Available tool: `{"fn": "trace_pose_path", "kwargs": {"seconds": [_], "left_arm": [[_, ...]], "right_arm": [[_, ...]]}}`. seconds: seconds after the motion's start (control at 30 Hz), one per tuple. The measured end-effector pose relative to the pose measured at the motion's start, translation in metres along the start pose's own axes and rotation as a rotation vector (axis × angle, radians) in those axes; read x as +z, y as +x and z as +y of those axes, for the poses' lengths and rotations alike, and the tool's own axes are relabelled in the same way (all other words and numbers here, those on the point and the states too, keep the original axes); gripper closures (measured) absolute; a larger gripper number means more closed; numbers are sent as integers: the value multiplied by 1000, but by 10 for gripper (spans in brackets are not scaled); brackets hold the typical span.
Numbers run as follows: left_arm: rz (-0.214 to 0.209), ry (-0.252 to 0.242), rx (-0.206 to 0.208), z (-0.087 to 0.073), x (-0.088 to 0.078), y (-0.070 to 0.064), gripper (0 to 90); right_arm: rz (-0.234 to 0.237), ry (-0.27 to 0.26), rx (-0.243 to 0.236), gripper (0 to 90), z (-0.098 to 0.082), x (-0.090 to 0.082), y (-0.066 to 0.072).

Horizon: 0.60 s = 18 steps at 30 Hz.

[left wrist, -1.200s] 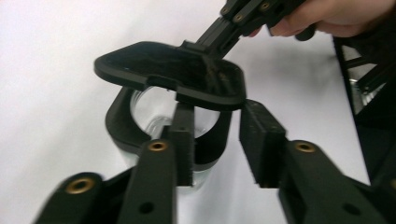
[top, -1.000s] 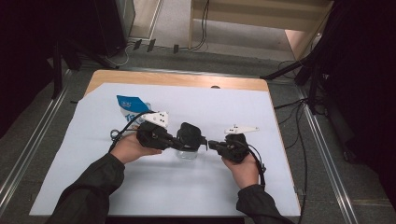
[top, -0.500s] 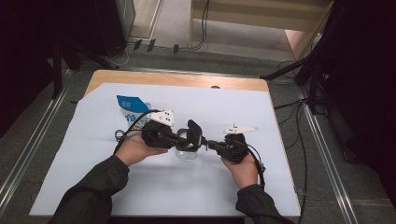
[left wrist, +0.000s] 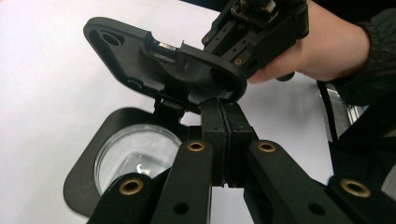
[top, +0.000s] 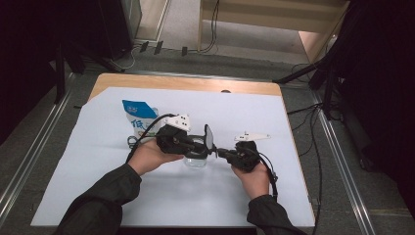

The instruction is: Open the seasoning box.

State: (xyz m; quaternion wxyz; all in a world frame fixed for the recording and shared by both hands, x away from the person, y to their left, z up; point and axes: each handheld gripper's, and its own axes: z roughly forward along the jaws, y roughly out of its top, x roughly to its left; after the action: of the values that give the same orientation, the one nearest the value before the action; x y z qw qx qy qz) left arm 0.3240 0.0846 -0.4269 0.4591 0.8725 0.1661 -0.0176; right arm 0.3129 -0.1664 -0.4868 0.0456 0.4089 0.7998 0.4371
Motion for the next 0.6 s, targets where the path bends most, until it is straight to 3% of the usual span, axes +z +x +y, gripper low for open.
{"fn": "trace_pose_path", "kwargs": {"seconds": [0.6], "left_arm": [[-4, 1, 3, 9, 20, 2, 900]], "right_arm": [[-30, -14, -31, 900, 6, 9, 2]]}}
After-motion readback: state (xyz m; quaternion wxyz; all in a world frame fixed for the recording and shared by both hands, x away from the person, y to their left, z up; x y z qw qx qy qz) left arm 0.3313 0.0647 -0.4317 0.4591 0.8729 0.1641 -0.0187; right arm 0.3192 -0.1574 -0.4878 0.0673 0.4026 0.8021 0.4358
